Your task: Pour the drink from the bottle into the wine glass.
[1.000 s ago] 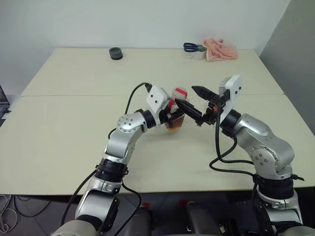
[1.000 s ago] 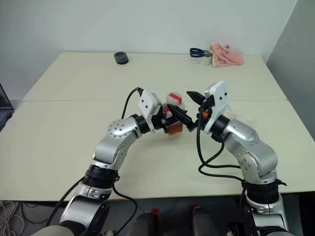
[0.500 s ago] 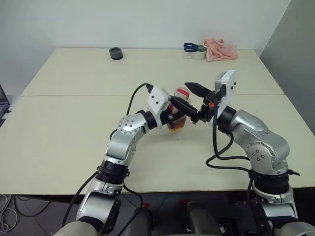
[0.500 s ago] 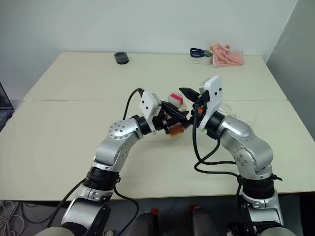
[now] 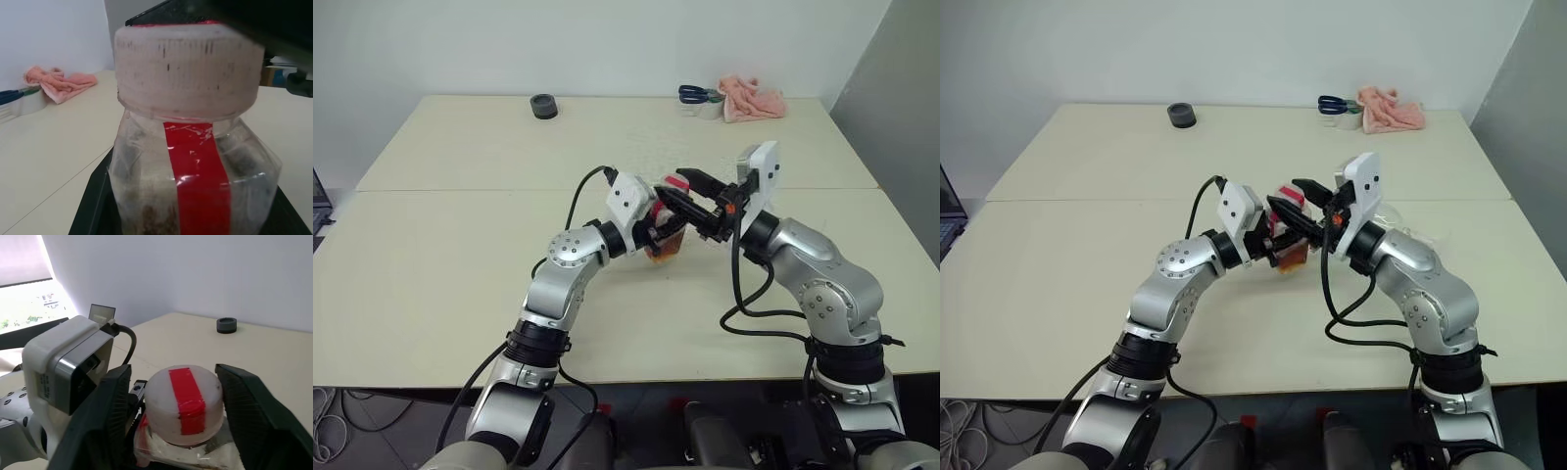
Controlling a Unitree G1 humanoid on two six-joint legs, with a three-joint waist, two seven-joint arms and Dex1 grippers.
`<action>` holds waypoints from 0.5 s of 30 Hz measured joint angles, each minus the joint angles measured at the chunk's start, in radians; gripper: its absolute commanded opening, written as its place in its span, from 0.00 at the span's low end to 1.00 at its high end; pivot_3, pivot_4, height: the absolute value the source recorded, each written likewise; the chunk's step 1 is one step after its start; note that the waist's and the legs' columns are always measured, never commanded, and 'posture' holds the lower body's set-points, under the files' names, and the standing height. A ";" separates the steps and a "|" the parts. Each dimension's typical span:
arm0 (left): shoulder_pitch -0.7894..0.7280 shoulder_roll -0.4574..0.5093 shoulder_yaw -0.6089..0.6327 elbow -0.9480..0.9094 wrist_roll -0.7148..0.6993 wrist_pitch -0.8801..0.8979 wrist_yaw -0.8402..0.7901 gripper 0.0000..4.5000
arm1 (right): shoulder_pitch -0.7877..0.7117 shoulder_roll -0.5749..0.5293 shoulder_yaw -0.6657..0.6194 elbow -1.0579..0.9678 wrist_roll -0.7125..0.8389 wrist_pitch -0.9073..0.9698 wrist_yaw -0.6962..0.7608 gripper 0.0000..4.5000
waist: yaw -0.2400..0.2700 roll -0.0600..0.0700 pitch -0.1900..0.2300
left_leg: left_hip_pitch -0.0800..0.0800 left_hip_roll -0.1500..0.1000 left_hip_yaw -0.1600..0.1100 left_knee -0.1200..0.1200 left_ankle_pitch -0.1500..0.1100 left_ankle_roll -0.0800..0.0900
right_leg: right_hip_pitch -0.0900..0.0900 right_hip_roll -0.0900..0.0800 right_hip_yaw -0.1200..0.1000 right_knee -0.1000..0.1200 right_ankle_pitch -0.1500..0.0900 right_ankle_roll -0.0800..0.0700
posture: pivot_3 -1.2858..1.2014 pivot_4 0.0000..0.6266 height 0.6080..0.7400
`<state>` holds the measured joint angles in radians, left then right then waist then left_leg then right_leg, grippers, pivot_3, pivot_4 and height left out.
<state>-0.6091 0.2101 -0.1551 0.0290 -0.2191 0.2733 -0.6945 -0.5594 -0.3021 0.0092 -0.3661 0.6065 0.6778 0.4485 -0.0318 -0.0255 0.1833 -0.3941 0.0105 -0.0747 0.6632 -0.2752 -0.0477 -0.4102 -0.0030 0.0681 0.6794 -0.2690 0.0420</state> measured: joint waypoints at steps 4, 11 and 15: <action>0.000 -0.001 0.000 -0.002 0.000 0.000 0.001 0.38 | 0.000 0.000 0.000 0.000 -0.001 -0.003 0.001 0.41 | 0.000 0.000 0.000 | 0.000 0.000 0.000 0.000 0.000 0.000 | 0.000 0.000 0.000 0.000 0.000 0.000 | 0.52 0.24 1.00; 0.013 0.020 0.004 -0.062 -0.037 0.046 -0.034 0.38 | -0.023 -0.051 0.000 0.004 0.022 -0.001 0.080 0.41 | -0.001 0.001 0.000 | 0.000 0.000 0.000 0.000 0.000 0.000 | 0.000 0.000 0.000 0.000 0.000 0.000 | 0.52 0.24 1.00; 0.017 0.099 0.037 -0.199 -0.209 0.170 -0.164 0.38 | -0.135 -0.170 -0.017 0.031 0.139 0.058 0.294 0.41 | -0.002 0.004 0.002 | 0.000 0.000 0.000 0.000 0.000 0.000 | 0.000 0.000 -0.001 0.000 0.000 0.000 | 0.52 0.24 1.00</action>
<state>-0.5917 0.3090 -0.1181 -0.1700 -0.4284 0.4438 -0.8586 -0.6941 -0.4719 -0.0077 -0.3350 0.7457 0.7353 0.7421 -0.0339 -0.0218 0.1856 -0.3940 0.0109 -0.0750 0.6631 -0.2753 -0.0476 -0.4102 -0.0027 0.0672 0.6794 -0.2691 0.0418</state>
